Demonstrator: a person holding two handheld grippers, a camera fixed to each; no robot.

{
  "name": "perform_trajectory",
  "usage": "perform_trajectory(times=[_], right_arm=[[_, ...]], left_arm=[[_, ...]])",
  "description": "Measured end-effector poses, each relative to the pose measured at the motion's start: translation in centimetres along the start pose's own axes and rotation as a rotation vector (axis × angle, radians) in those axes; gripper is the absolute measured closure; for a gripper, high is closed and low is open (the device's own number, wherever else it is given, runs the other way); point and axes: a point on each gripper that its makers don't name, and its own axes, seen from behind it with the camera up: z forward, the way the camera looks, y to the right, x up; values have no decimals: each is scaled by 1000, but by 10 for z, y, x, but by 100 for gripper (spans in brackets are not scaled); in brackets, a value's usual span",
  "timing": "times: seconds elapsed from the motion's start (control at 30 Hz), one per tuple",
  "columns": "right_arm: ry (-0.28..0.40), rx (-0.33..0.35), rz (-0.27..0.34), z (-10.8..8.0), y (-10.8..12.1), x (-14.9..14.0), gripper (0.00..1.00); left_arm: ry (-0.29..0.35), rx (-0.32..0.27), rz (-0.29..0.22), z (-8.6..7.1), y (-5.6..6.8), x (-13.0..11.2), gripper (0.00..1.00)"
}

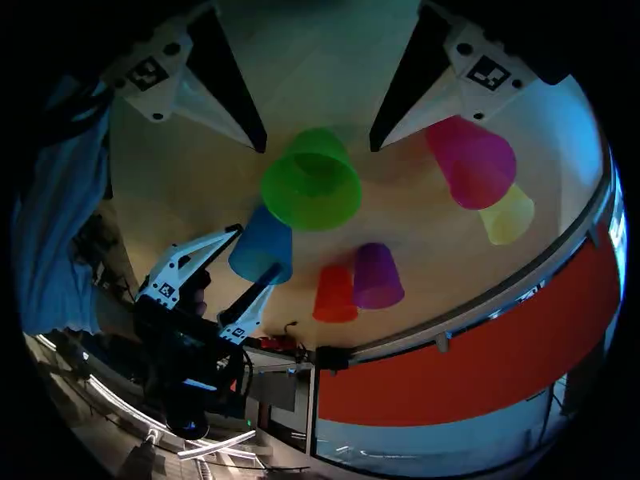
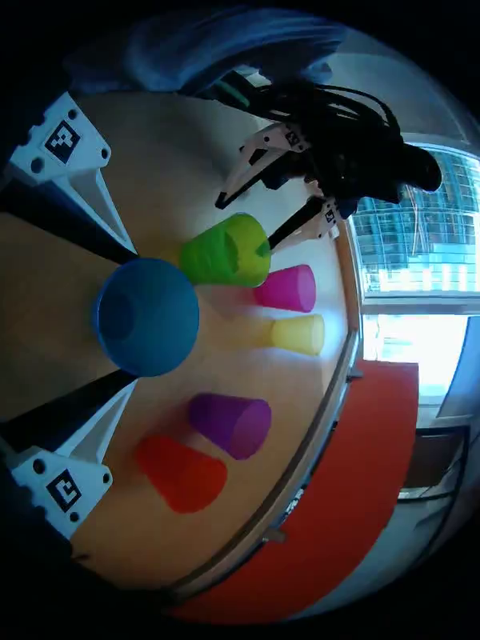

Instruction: Pour water

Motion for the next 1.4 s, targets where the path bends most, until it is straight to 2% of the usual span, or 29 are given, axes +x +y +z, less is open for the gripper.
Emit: perform_trajectory(times=[0.17,0.3,0.57,0.87,1.07,1.17,1.27,1.4], right_arm=[[-8,-13,-14,-10,-1,-5,0],[-14,-45,-15,-19,2,-13,0],[2,-105,27,-41,7,-24,0],[46,-233,101,-73,29,-26,0],[107,-303,146,-93,39,-19,0],[138,-348,165,-101,46,-16,0],[171,-400,192,-108,55,-14,0],[226,-472,219,-116,66,-9,0]], left_arm=[[17,19,-23,-9,-2,1,4],[38,49,-45,-19,-8,1,4],[99,121,-93,-45,-20,4,4],[163,264,-89,-75,-38,4,4],[222,350,-124,-94,-52,8,4],[256,414,-144,-105,-64,10,4],[286,483,-145,-117,-75,13,4],[321,549,-142,-127,-83,18,4]])
